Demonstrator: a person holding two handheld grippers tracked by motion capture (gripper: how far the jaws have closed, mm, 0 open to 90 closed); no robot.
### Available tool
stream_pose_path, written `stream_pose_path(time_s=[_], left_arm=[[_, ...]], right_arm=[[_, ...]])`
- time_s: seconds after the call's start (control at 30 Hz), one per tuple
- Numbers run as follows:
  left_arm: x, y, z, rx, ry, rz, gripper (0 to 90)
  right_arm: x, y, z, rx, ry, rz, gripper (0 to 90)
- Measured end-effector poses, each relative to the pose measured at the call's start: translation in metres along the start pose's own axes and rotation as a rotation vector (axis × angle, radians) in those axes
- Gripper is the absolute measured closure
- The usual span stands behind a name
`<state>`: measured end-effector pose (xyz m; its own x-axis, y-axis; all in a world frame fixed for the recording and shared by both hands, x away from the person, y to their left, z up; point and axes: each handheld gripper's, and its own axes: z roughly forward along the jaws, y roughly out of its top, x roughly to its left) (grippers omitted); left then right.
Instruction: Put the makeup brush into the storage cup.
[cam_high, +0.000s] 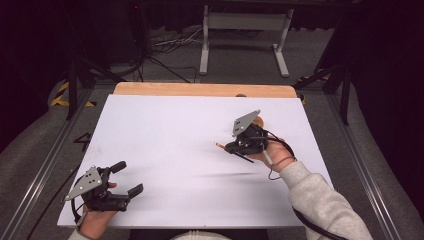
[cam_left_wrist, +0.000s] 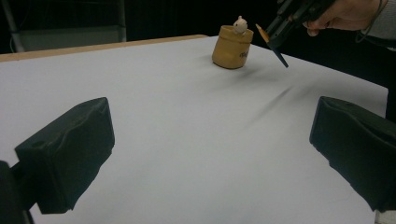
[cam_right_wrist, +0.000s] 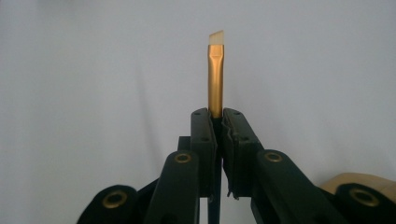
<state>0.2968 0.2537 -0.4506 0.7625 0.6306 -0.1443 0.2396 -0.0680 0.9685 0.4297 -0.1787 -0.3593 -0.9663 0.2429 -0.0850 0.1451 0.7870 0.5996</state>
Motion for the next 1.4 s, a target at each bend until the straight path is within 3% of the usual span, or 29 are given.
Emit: stream_pose_path(time_s=[0.33,0.67,1.1,1.4], left_arm=[[0.000,0.000,0.000,0.001,0.001,-0.002,0.7],[0.000,0.000,0.001,0.002,0.002,-0.002,0.7],[0.000,0.000,0.001,0.001,0.003,-0.004,0.7],[0.000,0.000,0.001,0.002,0.004,-0.005,0.8]], right_arm=[[0.001,-0.009,-0.022,-0.212,-0.045,0.061,83.6],[0.007,-0.021,-0.036,-0.404,-0.102,0.090,83.6],[0.011,-0.030,-0.040,-0.564,-0.182,0.125,83.6],[0.012,-0.032,-0.043,-0.647,-0.244,0.158,83.6]])
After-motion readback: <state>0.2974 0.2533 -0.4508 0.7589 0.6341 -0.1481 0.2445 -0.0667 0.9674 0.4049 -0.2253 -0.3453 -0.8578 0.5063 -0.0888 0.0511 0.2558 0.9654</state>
